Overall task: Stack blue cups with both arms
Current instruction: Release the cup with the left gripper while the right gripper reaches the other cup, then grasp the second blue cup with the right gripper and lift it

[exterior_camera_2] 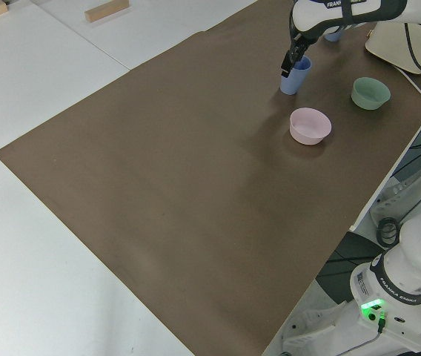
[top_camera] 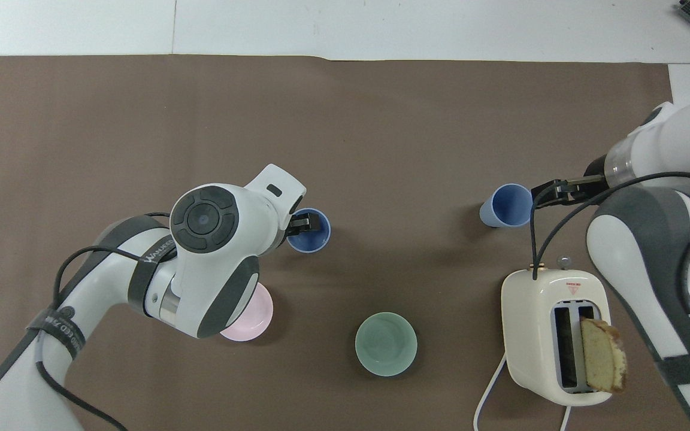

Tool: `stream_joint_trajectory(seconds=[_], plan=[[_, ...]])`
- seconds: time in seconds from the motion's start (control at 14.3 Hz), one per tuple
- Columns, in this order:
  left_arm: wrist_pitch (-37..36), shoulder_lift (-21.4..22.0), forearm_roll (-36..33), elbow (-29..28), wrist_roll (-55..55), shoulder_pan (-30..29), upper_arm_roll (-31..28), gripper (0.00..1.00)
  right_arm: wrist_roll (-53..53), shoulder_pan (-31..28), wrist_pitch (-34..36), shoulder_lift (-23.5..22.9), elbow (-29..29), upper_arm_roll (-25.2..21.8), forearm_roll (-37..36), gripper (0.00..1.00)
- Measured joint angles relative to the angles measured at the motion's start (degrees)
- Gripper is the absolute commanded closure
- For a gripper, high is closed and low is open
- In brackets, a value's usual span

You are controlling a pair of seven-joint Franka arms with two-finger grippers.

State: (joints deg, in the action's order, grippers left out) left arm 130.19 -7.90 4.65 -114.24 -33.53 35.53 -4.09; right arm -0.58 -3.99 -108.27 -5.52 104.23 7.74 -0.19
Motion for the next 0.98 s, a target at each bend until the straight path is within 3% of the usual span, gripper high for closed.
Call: stream_joint_trajectory(seconds=[0.42,0.91,0.98], plan=[[-16.0,11.1,0.0,2.8,15.3,-11.6,-0.9,0.0,0.0,-0.1,-8.5,-4.1,4.8,-0.2,0.0,0.0],[-34.1,12.2,-0.1,16.2,34.6,-25.1,-1.1,0.0,0.0,-0.3,-9.9,-6.1,5.4,-0.7,0.0,0.0],[-35.9,12.2,-0.1,18.1,36.2,-26.3,-1.1,0.0,0.0,-0.3,-9.9,-6.1,5.4,-0.7,0.0,0.19]])
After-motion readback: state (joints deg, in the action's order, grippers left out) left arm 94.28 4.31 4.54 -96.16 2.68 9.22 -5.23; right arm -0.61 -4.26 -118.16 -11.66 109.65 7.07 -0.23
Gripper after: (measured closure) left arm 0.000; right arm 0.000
